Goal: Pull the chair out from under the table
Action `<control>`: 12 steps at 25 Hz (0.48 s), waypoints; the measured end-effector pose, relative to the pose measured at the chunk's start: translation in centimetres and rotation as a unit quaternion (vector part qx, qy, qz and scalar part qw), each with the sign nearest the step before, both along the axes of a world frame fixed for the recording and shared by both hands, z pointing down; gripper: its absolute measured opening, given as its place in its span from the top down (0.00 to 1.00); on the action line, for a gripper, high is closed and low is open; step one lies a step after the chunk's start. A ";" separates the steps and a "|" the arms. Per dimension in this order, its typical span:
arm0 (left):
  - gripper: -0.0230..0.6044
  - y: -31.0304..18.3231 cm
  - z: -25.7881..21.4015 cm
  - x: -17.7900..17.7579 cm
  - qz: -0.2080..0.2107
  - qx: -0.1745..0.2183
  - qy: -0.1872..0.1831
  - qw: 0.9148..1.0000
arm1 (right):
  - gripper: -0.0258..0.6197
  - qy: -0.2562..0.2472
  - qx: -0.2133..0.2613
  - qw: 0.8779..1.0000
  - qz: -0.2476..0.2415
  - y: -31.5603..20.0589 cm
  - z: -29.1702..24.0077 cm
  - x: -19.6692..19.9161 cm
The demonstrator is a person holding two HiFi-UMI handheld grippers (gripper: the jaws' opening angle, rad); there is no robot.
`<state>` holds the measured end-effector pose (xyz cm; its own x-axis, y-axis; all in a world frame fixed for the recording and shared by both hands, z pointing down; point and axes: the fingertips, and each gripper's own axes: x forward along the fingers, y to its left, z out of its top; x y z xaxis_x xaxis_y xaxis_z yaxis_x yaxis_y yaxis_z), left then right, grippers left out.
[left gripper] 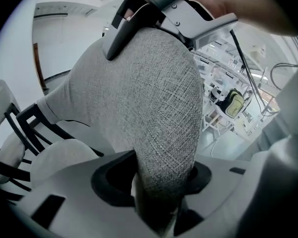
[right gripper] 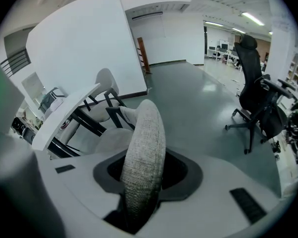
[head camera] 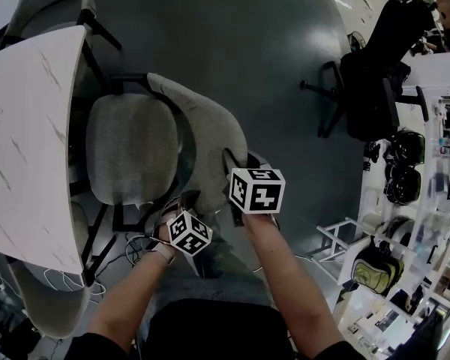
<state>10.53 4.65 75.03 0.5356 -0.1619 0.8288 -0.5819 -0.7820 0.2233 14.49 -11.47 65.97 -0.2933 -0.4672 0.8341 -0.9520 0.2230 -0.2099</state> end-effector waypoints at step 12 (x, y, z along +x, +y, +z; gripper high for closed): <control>0.65 -0.3 -0.1 10.2 0.025 -0.015 0.025 0.999 | 0.76 0.016 0.002 0.999 0.038 -0.3 -0.1 10.7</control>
<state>20.71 4.38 74.97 0.5836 -0.1096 0.8046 -0.5292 -0.8029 0.2745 25.18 -11.73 65.88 -0.2300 -0.4901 0.8408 -0.9724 0.1503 -0.1784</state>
